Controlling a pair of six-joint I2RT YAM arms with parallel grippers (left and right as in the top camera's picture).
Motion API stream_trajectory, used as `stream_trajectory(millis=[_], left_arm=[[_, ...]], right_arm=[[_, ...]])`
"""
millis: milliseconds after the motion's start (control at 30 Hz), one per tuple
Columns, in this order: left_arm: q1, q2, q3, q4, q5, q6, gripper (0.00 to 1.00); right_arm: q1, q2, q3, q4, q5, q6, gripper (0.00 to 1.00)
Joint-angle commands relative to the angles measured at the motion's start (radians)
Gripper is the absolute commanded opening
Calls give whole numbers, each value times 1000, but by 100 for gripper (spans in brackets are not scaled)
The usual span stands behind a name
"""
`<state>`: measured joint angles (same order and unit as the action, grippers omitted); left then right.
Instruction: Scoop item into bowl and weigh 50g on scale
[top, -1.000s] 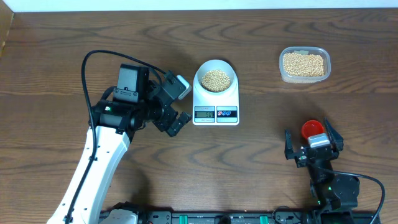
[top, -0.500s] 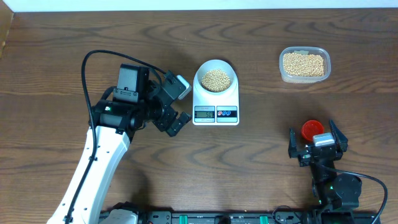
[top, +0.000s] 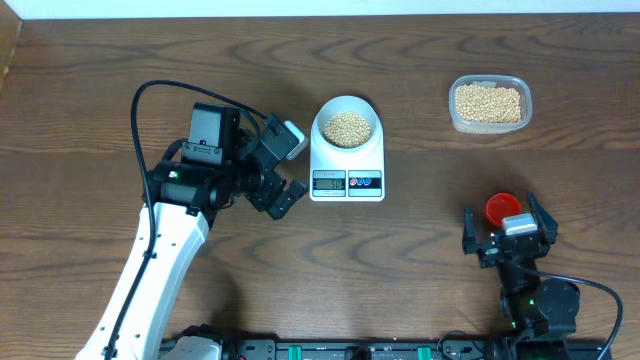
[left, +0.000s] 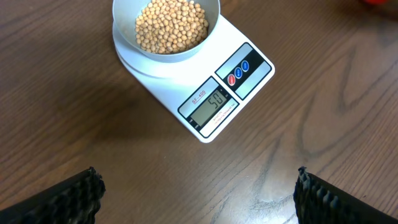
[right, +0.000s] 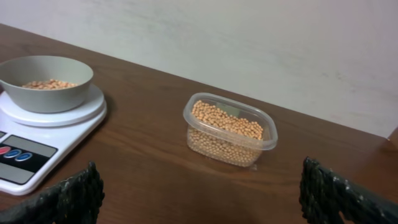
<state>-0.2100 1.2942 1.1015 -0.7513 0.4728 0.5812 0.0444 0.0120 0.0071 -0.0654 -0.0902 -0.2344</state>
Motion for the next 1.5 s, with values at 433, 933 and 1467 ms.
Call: stream_trajectory(millis=[433, 933, 1467], left_arm=[[4, 6, 22, 0, 9, 17, 100], [4, 6, 22, 0, 9, 17, 100], [4, 6, 22, 0, 9, 17, 100]], right_arm=[[53, -7, -2, -10, 44, 16, 99], [55, -7, -2, -9, 46, 17, 99], [55, -7, -2, -9, 46, 17, 99]])
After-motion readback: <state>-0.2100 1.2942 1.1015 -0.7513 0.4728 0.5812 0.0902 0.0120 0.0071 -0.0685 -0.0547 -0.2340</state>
